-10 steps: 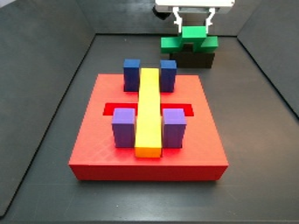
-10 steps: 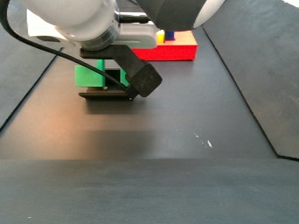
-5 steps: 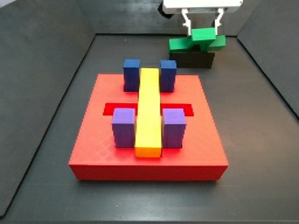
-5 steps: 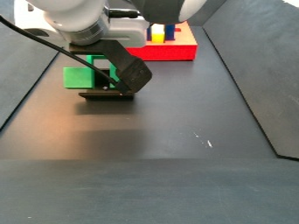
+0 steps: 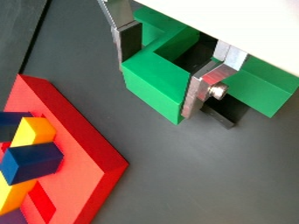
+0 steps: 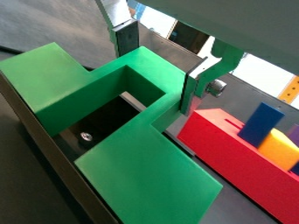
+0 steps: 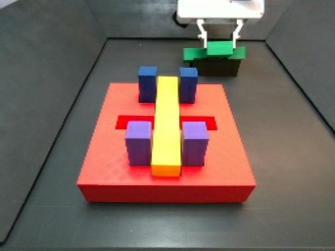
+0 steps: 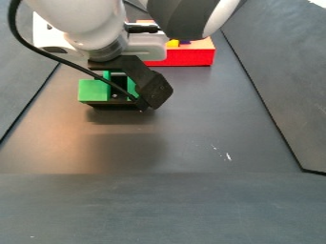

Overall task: Pick up the green object. Move up. Place the green object on the fixture. Regrasp the green object. Move to above the board. Insert the green object.
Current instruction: Place the green object on the fixture, then regrasp the green object.

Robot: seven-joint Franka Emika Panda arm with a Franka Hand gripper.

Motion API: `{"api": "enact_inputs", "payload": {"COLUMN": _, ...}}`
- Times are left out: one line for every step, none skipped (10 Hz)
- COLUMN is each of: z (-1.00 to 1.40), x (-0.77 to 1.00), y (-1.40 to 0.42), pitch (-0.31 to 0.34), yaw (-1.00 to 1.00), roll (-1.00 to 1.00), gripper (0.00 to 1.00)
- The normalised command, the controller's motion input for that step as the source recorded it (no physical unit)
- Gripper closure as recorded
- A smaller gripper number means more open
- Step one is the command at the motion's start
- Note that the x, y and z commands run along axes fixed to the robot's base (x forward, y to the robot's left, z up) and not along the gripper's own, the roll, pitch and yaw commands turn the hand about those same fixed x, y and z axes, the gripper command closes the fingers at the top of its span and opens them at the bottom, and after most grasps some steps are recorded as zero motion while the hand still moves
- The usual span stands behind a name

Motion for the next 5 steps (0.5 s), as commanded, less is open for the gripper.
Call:
{"api": "enact_inputs", "payload": {"z": -0.10, "x": -0.05, "y": -0.02, "pitch": 0.000, "yaw": 0.00, "roll": 0.00, "gripper": 1.00}}
{"api": "enact_inputs", "payload": {"z": -0.11, "x": -0.03, "y": -0.07, "pitch": 0.000, "yaw": 0.00, "roll": 0.02, "gripper": 1.00}}
{"api": "enact_inputs", "payload": {"z": -0.08, "x": 0.00, "y": -0.25, "pitch": 0.000, "yaw": 0.00, "roll": 0.19, "gripper": 1.00}}
{"api": "enact_inputs", "payload": {"z": 0.00, "x": 0.00, "y": 0.00, "pitch": 0.000, "yaw": 0.00, "roll": 0.00, "gripper": 0.00}}
{"api": "enact_inputs", "payload": {"z": 0.25, "x": 0.00, "y": 0.00, "pitch": 0.140, "yaw": -0.04, "roll": 0.00, "gripper": 0.00}}
